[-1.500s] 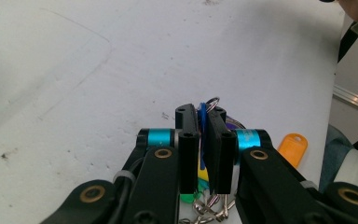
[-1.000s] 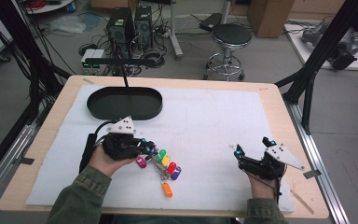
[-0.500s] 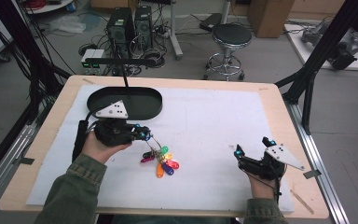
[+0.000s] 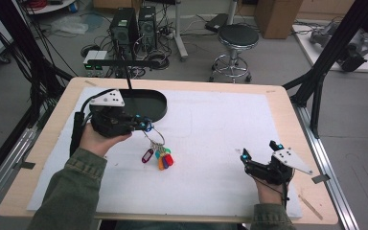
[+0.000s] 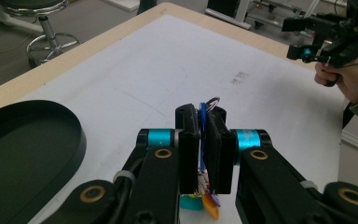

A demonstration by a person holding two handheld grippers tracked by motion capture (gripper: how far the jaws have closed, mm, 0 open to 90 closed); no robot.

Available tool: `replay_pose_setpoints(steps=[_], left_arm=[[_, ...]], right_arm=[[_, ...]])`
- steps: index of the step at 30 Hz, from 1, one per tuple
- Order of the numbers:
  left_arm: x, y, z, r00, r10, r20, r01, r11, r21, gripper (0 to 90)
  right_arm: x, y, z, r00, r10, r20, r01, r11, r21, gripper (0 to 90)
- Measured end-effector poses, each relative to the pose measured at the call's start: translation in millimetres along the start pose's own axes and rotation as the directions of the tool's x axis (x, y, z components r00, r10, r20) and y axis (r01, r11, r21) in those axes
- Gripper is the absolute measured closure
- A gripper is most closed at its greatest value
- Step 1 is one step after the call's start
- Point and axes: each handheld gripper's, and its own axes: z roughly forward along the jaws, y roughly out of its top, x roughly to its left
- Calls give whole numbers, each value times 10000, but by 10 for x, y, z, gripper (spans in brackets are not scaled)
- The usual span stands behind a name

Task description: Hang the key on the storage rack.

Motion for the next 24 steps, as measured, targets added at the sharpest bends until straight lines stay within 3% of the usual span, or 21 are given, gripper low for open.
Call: replay_pose_setpoints(steps=[12, 20, 24], left_arm=[[205, 178, -121, 9994, -157, -314, 148, 9995, -270, 841], [388, 276, -234, 9975, -611, -368, 586, 9961, -654, 841], [449, 348, -275, 9965, -590, -589, 551, 9963, -662, 841]], right_arm=[[-1, -1, 2, 10000, -22, -8, 22, 10000, 9, 6], [2, -3, 8, 10000, -24, -9, 24, 10000, 49, 6], [7, -3, 9, 10000, -3, -18, 3, 10000, 65, 6]])
